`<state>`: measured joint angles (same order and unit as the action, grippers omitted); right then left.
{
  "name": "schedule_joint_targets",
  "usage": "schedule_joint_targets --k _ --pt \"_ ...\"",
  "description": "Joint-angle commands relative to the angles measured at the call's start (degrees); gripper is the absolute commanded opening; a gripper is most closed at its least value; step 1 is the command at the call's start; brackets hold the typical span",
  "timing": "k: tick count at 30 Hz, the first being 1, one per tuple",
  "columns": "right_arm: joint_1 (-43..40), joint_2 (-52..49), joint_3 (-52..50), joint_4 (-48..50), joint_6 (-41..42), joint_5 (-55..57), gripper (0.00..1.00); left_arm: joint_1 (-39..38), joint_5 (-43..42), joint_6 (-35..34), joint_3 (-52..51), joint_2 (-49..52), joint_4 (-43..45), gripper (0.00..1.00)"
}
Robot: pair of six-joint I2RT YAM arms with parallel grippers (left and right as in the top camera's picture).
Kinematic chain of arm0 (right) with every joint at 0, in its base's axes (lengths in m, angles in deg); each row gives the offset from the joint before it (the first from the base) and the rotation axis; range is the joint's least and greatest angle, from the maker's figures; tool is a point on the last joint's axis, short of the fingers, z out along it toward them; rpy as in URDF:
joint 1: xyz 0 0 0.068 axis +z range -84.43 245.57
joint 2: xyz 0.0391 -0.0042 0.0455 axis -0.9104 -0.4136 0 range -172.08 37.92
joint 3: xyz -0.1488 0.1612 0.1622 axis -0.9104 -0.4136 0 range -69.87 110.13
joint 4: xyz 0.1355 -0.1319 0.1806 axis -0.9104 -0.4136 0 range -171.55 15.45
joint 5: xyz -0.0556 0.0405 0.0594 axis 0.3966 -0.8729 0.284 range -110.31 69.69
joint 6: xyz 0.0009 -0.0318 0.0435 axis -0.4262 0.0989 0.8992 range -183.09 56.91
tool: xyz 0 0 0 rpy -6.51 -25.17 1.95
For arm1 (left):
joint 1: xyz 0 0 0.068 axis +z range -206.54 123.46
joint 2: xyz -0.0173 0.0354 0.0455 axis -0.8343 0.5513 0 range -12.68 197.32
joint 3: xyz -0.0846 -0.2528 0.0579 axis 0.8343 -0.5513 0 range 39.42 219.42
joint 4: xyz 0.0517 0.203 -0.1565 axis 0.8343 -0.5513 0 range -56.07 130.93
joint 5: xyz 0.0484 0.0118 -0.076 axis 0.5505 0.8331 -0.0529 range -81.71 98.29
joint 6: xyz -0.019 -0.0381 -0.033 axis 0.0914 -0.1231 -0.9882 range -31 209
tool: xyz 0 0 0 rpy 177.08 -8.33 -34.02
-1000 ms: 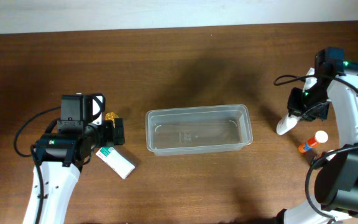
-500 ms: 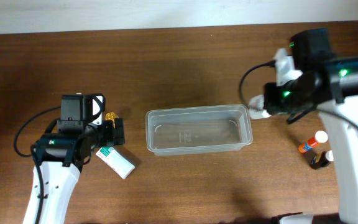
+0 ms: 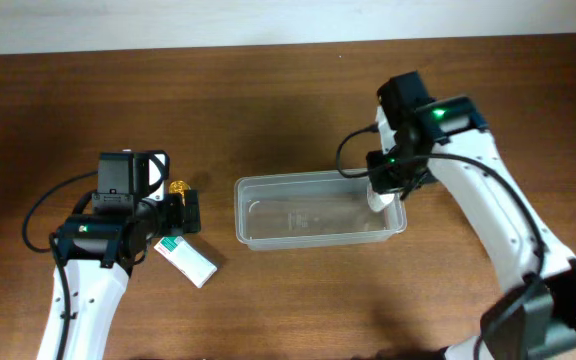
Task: Pack container
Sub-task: 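Carry the spray bottle into the container's right end and release, then move the right gripper back and grasp the orange-labelled tube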
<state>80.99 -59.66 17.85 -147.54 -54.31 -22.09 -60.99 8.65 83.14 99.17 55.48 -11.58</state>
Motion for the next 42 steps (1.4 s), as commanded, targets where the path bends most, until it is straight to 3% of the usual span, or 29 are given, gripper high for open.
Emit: schedule_joint_targets --k 1,5,7,11,17,23,27,33,35,42 --pt "-0.2 -1.1 -1.6 2.2 1.0 1.0 0.08 0.2 -0.6 -0.5 1.1 0.4 0.2 1.00" --pt "-0.2 -2.4 -2.3 3.2 1.0 1.0 0.09 0.2 -0.6 -0.5 1.1 0.4 0.2 0.99" --pt "-0.2 -3.0 -2.3 3.2 1.0 1.0 0.26 0.2 -0.6 -0.5 1.1 0.4 0.2 0.99" --pt "-0.2 -3.1 -2.3 3.2 1.0 1.0 0.35 0.2 -0.6 -0.5 1.1 0.4 0.1 0.99" --pt "-0.2 -2.7 -1.5 2.6 1.0 1.0 0.37 0.2 -0.6 -0.5 1.1 0.4 0.1 1.00" --pt "-1.0 1.8 7.6 -3.7 3.5 7.0 0.44 0.2 -0.6 -0.5 1.1 0.4 0.1 0.99" --pt "-8.2 7.7 15.4 -7.8 6.8 10.1 0.62 0.2 -0.6 -0.5 1.1 0.4 0.1 0.99" --pt "-25.6 11.3 15.3 -12.2 6.9 8.2 0.72 0.2 -0.6 -0.5 1.1 0.4 0.2 0.99" --pt "-32.9 10.5 12.3 -14.0 6.1 5.9 0.75 0.2 -0.6 -0.5 1.1 0.4 0.2 1.00" --pt "-40.3 9.1 -2.4 -8.9 4.1 3.3 0.75 0.2 -0.6 -0.5 1.1 0.4 0.2 0.99"
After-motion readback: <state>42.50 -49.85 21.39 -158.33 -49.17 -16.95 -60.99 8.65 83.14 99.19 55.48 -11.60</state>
